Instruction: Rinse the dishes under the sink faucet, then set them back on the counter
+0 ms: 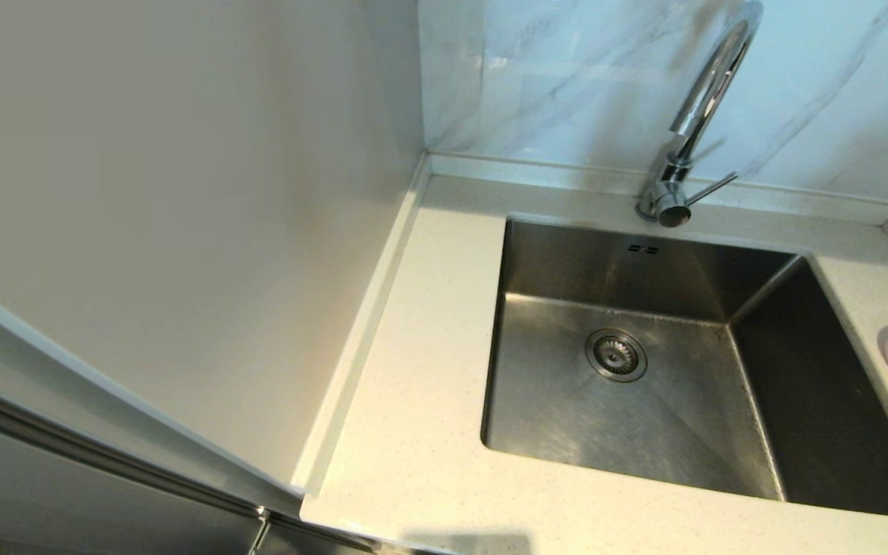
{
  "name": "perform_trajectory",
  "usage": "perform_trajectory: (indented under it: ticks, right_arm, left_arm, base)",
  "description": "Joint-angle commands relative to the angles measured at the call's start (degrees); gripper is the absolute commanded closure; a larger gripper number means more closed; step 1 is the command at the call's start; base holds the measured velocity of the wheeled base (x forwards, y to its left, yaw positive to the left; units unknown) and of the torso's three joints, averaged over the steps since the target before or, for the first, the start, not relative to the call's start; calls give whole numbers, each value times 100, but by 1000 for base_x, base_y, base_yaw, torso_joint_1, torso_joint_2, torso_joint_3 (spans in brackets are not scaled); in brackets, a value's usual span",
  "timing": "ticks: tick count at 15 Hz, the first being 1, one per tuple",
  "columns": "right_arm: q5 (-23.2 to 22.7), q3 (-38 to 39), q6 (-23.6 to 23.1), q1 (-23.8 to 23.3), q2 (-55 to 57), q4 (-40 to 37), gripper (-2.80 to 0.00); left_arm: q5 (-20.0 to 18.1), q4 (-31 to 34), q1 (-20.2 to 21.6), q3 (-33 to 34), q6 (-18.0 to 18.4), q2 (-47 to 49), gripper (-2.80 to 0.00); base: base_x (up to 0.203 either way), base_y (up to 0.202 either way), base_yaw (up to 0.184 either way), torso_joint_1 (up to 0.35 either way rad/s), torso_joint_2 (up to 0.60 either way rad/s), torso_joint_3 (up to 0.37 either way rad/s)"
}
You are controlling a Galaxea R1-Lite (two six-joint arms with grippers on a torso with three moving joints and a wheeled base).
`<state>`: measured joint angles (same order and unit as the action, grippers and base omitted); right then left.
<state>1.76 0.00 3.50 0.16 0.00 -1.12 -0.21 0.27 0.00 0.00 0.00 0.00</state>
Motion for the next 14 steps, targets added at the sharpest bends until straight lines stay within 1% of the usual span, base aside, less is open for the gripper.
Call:
perform_trajectory:
  ticks: [1, 14]
  right_arm:
    - [-1, 53, 2, 2, 16, -2, 0]
    - [-1, 53, 2, 2, 18, -2, 0]
  left_arm:
    - [-4, 0, 0, 0, 0, 0, 0]
    - [4, 0, 0, 0, 0, 0, 0]
  base:
    - [0, 0, 0, 0, 0, 0]
    - [0, 0, 0, 0, 0, 0]
